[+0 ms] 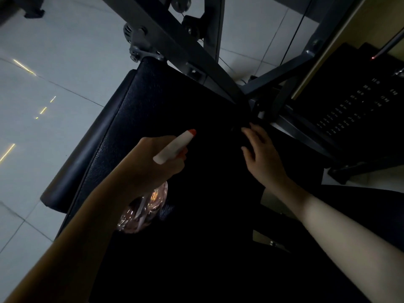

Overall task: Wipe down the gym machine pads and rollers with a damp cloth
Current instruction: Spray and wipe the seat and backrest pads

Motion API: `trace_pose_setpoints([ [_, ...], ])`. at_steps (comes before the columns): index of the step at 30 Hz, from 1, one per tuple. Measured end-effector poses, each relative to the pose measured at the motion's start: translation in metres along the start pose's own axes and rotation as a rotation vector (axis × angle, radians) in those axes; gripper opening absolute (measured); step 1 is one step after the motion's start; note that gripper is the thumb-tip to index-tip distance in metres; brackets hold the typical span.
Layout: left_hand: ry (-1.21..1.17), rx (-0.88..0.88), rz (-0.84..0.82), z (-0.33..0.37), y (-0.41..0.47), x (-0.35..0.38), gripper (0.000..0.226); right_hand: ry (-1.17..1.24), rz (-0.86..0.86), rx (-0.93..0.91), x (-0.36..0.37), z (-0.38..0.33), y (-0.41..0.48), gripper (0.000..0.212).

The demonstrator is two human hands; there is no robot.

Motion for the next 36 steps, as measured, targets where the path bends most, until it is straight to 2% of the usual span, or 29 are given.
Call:
trace_pose_setpoints([
  [2, 0.011, 0.005, -0.013, 0.003, -0.005, 0.002, 0.052, 0.042, 0.153, 0.238, -0.001, 0.008, 0.007, 0.044],
  [4, 0.021, 0.000, -0.013, 0.004, -0.006, 0.004, 0.039, 0.036, 0.256, 0.323, 0.006, -0.006, 0.014, 0.044],
  [6, 0.031, 0.014, 0.011, 0.006, -0.006, 0.006, 0.026, 0.057, 0.246, 0.209, 0.023, -0.035, 0.016, 0.045],
  [10, 0.065, 0.020, 0.015, 0.007, -0.007, 0.008, 0.026, 0.054, -0.041, -0.260, 0.049, -0.076, -0.016, 0.045],
  [12, 0.044, 0.023, 0.003, 0.007, -0.007, 0.007, 0.027, 0.034, -0.121, -0.330, 0.046, -0.063, -0.037, 0.044],
  [16, 0.072, 0.022, -0.002, 0.006, -0.006, 0.012, 0.018, -0.048, -0.049, -0.188, 0.017, -0.021, -0.032, 0.044],
  [20, 0.135, 0.099, -0.019, 0.013, -0.009, 0.022, 0.014, -0.020, 0.206, 0.201, 0.003, 0.004, 0.001, 0.046],
  [21, 0.151, 0.108, -0.034, 0.015, -0.008, 0.026, 0.013, -0.003, 0.252, 0.246, 0.004, 0.002, 0.003, 0.046],
  [22, 0.169, 0.115, -0.053, 0.016, -0.008, 0.030, 0.012, 0.002, 0.253, 0.234, 0.006, -0.002, 0.001, 0.047],
  [26, 0.200, 0.101, -0.105, 0.021, -0.008, 0.047, 0.005, -0.069, 0.041, -0.027, 0.002, -0.005, -0.024, 0.046],
  [30, -0.063, -0.009, -0.079, 0.014, 0.000, 0.051, 0.018, -0.111, 0.067, 0.104, -0.024, 0.037, -0.050, 0.046],
  [36, -0.091, -0.013, -0.085, 0.007, 0.006, 0.067, 0.014, -0.094, 0.123, 0.141, -0.024, 0.036, -0.051, 0.047],
])
Point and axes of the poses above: each hand's wrist, its own y-axis towards the middle knuckle, its own x-axis out of the palm, z = x × y, the point moved 9 cm from there along y, towards the middle knuckle, and after that the axes turned 14 degrees about -x, right-handed, at the moved point
